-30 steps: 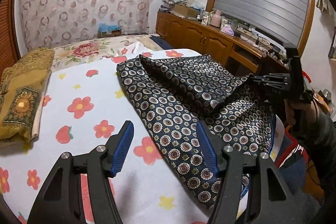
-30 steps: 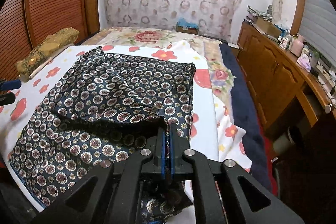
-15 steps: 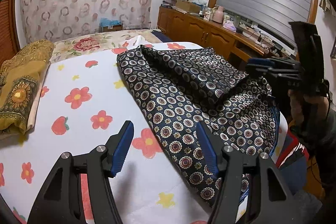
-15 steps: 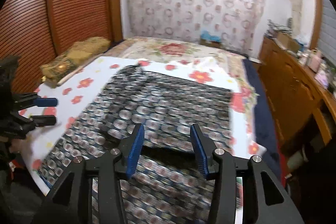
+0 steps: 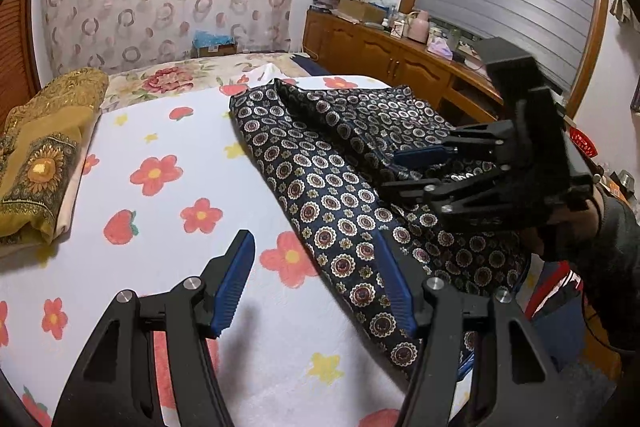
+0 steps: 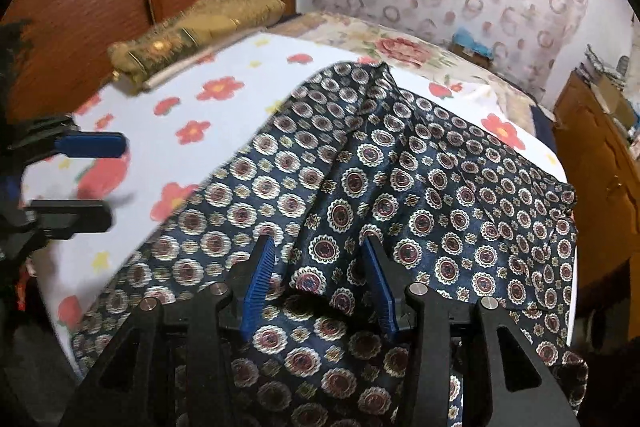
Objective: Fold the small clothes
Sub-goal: 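Grasp the pants edge again with the right gripper and fold it over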
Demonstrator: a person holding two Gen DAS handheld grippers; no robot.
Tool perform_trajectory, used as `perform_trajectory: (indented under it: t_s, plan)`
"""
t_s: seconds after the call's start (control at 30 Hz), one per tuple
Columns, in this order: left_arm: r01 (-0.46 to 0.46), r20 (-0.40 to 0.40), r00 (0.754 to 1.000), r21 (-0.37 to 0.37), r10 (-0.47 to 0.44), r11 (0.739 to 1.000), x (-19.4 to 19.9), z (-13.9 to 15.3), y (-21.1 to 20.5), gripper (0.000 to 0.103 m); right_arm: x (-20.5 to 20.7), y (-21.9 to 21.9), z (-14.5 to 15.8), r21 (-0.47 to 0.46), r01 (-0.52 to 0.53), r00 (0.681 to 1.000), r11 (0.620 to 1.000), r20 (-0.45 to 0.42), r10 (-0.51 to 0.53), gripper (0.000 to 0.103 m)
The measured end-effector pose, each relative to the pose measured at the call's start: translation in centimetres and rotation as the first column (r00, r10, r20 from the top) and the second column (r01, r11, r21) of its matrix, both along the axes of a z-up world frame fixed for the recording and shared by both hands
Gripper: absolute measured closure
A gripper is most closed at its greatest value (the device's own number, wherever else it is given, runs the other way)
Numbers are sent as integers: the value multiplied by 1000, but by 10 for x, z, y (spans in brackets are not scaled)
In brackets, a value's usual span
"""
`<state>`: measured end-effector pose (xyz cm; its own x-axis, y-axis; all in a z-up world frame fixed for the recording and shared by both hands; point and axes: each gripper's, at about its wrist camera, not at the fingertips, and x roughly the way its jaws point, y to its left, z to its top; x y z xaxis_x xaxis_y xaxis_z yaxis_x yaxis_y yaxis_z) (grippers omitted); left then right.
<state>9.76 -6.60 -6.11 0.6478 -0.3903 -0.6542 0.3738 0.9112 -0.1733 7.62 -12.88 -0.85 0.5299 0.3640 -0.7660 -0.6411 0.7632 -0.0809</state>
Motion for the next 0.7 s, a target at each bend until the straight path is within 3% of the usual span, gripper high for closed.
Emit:
perform_trajectory:
  t_s: [0.03, 0.07, 0.1, 0.13, 0.23, 0.4, 0.6, 0.7]
  plan:
    - [0, -2, 1000, -1, 0, 1000, 0, 0, 0, 40, 3, 3, 0, -16, 3, 1000, 1000, -1, -3, 56]
    - [1, -4, 1000, -2, -1, 1000, 0, -1, 0, 40, 3, 4, -2, -32, 8, 1000, 999, -1, -8, 63]
    - [1, -5, 1000, -2, -1, 1000, -1, 0, 0, 40, 3, 7, -3, -45, 12, 1000, 999, 4, -12, 72]
    - [1, -5, 1000, -2, -1, 1000, -1, -1, 0, 40, 3, 7, -3, -54, 11, 1000, 999, 8, -10, 89]
    - [4, -6, 1000, -2, -4, 1000, -2, -2, -1, 40, 8, 5, 6, -59, 16, 999, 998, 39, -13, 97]
    - [5, -4, 1000, -5, -5, 1000, -4, -1, -1, 40, 27, -17, 33, -70, 86, 989, 994, 130, -77, 98]
    - [9, -11, 1000, -1, -9, 1000, -2, -4, -5, 40, 75, -54, 66, -67, 270, 944, 960, 215, -250, 98]
    - [12, -15, 1000, 3, -12, 1000, -2, -5, -6, 40, 92, -72, 74, 4, 343, 927, 939, 159, -339, 80]
